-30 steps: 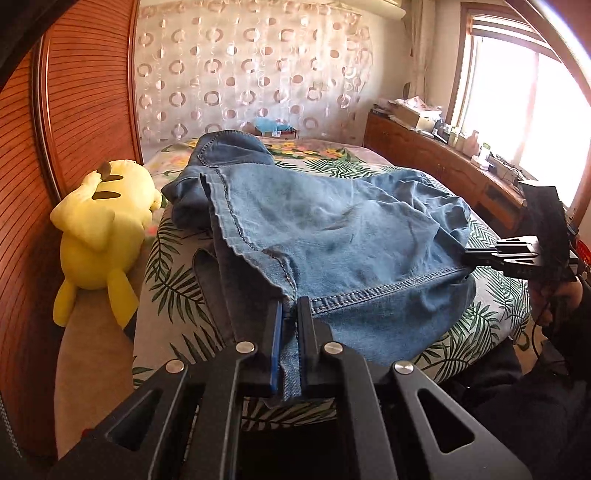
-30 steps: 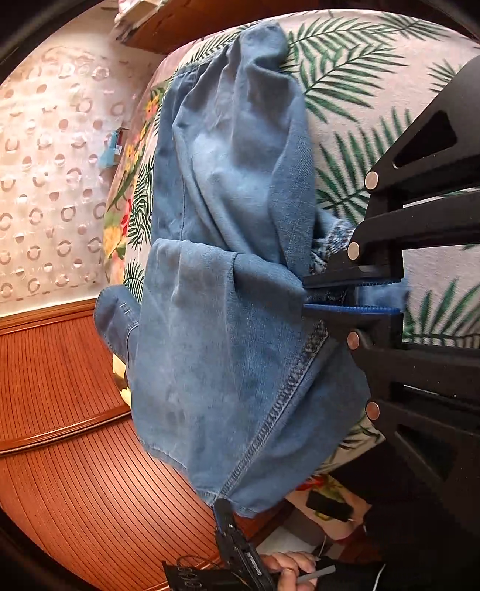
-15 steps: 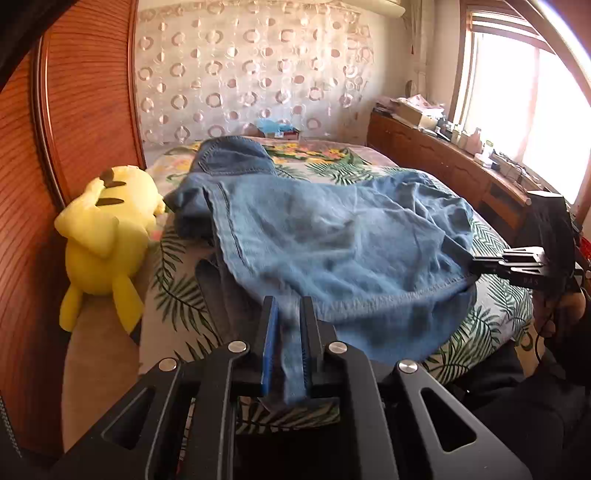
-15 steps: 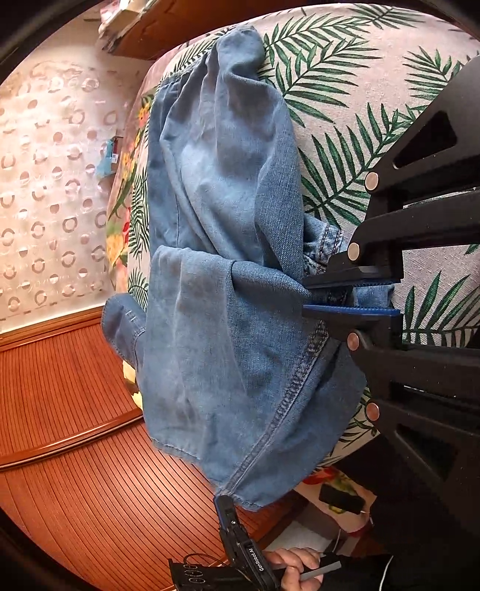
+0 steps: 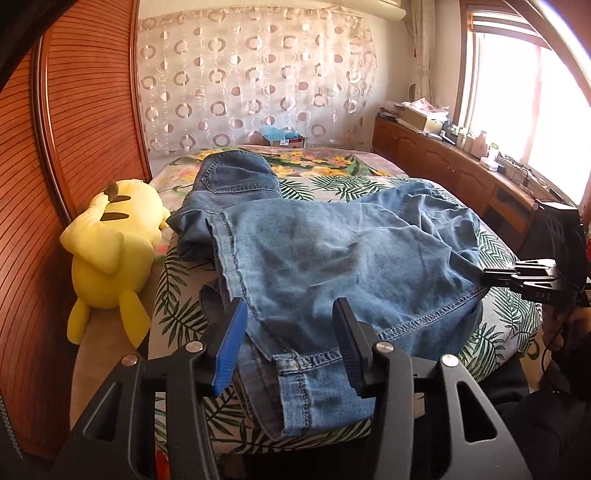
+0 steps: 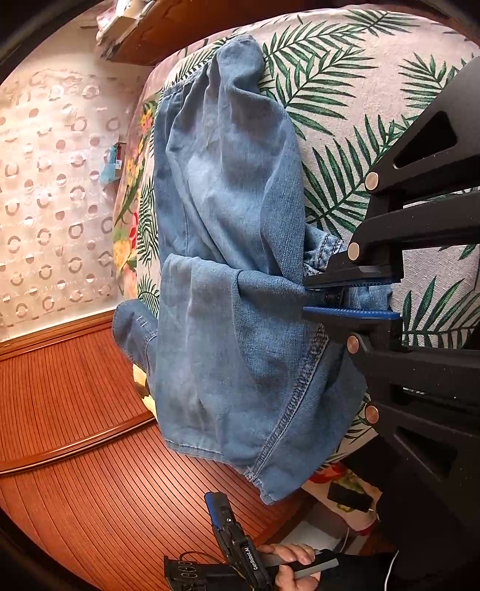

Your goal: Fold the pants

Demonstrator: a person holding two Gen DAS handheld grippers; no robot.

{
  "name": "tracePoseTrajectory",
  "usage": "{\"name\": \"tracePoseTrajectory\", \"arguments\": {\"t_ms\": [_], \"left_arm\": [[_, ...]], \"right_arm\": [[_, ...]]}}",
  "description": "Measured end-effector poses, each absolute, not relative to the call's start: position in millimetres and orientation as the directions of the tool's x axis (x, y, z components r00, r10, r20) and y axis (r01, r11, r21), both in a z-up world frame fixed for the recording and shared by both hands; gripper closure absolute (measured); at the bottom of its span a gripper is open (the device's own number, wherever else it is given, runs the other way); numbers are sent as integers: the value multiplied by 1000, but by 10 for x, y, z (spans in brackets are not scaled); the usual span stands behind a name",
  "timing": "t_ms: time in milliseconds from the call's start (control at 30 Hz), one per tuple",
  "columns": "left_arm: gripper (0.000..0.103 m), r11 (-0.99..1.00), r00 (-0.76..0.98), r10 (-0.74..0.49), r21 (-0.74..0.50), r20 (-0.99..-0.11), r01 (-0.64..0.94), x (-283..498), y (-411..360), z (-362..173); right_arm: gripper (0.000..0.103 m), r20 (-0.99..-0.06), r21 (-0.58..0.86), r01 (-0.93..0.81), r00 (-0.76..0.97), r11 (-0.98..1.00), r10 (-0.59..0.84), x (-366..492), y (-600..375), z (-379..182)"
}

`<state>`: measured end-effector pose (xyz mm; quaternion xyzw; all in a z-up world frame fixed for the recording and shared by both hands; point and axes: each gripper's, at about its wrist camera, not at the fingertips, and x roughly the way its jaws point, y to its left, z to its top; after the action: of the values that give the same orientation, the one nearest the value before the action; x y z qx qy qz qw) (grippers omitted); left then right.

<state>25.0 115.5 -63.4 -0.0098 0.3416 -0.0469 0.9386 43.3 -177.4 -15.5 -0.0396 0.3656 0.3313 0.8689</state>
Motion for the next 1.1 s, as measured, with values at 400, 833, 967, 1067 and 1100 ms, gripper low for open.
{"name": "tracePoseTrajectory", "arguments": {"t_ms": [400,833,967,1067,1100], "left_arm": [[23,985,774,-164,-68,-612,156,604,787,-512],[23,956,704,-209,9,-679,293,1541,120,-527],[23,947,670,-208,23,-712,319,1842,-22,-561],[23,945,647,-199,31,-736,326,2059,-105,-596],[23,945,640,-198,30,-743,327,2116,-115,-605]], "right_arm": [[71,-633,115,-474,642,873,432,574,-2295,-78],[56,-632,66,-326,718,943,292,1392,-2831,-42],[54,-652,52,-342,700,938,291,1638,-2812,-76],[53,-666,41,-358,686,933,293,1868,-2811,-109],[53,-670,37,-360,684,932,291,1930,-2814,-115]]}}
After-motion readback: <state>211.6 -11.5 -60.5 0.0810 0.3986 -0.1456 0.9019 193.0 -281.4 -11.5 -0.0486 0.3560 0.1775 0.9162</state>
